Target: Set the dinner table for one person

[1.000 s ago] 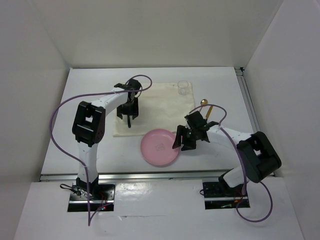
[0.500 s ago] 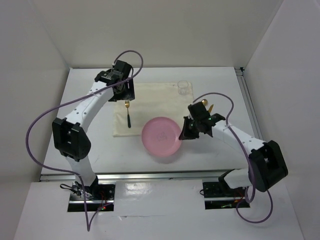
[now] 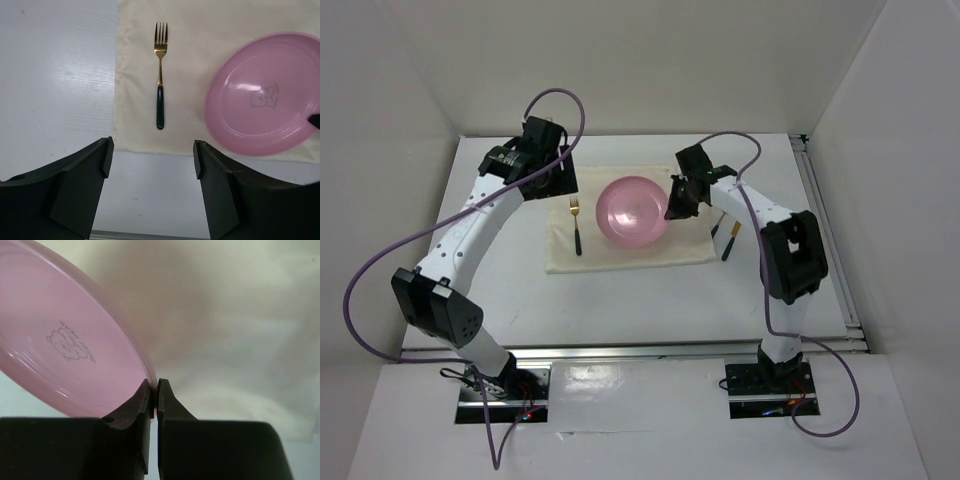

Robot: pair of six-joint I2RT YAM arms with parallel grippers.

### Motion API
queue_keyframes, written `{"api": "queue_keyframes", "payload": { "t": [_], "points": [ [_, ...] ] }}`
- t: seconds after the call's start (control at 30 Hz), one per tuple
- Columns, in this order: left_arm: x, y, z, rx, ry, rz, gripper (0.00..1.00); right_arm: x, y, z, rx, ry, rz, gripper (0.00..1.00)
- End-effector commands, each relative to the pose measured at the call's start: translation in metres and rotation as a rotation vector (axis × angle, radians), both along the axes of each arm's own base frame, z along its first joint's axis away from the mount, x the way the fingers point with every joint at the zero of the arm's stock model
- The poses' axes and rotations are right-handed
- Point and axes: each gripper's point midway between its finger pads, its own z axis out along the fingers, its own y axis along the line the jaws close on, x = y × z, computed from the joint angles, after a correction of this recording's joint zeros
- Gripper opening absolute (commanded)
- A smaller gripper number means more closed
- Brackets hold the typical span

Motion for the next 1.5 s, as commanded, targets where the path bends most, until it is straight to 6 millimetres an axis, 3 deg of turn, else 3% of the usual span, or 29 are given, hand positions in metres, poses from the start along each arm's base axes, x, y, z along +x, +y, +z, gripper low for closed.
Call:
{"api": "queue_keyframes", "payload": {
  "t": [0.0, 0.2, 0.27, 0.3, 0.37, 0.43, 0.47, 0.53, 0.63, 0.77, 0.8, 0.87, 0.9, 1.0, 1.1, 1.17, 1.47],
  "points": [
    [-0.005, 0.006, 0.008, -0.029, -0.019, 0.019, 0.82, 0.023, 0.006, -0.006, -0.007, 0.000, -0.007, 0.00],
    [-0.011, 0.004, -0.009, -0.038, 0.017, 0.015, 0.82, 0.040, 0.008, -0.029, 0.009, 0.021, -0.067, 0.00],
    [-0.013, 0.003, -0.011, -0.047, 0.019, 0.007, 0.82, 0.043, 0.014, -0.031, 0.044, 0.009, -0.060, 0.05],
    [-0.013, 0.000, -0.015, -0.055, 0.024, 0.001, 0.82, 0.043, 0.015, -0.031, 0.049, 0.012, -0.068, 0.11],
    [-0.015, -0.001, -0.019, -0.058, 0.036, -0.005, 0.82, 0.041, 0.016, -0.041, 0.046, 0.036, -0.063, 0.41],
    [-0.014, -0.001, -0.023, -0.055, 0.045, -0.004, 0.82, 0.041, 0.016, -0.041, 0.046, 0.036, -0.063, 0.62],
    [-0.013, -0.001, -0.026, -0.055, 0.047, -0.004, 0.82, 0.043, 0.014, -0.029, 0.047, 0.008, -0.070, 0.70],
    [-0.013, -0.001, -0.026, -0.055, 0.047, -0.004, 0.82, 0.041, 0.011, -0.018, 0.046, -0.015, -0.077, 0.71],
    [-0.015, -0.001, -0.030, -0.051, 0.057, -0.004, 0.82, 0.035, -0.012, 0.008, 0.019, -0.080, -0.123, 0.71],
    [-0.016, 0.000, -0.036, -0.041, 0.068, -0.012, 0.82, 0.013, -0.074, 0.023, -0.047, -0.124, -0.257, 0.69],
    [-0.017, 0.002, -0.039, -0.031, 0.074, -0.006, 0.82, -0.001, -0.103, 0.019, -0.081, -0.105, -0.315, 0.69],
    [-0.015, 0.002, -0.038, -0.034, 0.065, -0.006, 0.82, -0.015, -0.127, 0.013, -0.106, -0.085, -0.366, 0.69],
    [-0.014, 0.001, -0.041, -0.034, 0.064, -0.006, 0.82, -0.030, -0.148, 0.002, -0.133, -0.047, -0.410, 0.69],
    [-0.013, 0.001, -0.043, -0.034, 0.064, -0.006, 0.82, -0.052, -0.173, -0.026, -0.165, 0.037, -0.444, 0.69],
    [-0.013, 0.001, -0.043, -0.040, 0.063, 0.001, 0.82, -0.064, -0.184, -0.044, -0.182, 0.075, -0.460, 0.60],
    [-0.012, 0.000, -0.047, -0.037, 0.072, 0.001, 0.82, -0.059, -0.185, -0.047, -0.166, 0.064, -0.458, 0.56],
    [-0.013, -0.001, -0.073, -0.015, 0.145, -0.011, 0.82, -0.051, -0.183, -0.080, -0.154, 0.114, -0.448, 0.51]
  ]
}}
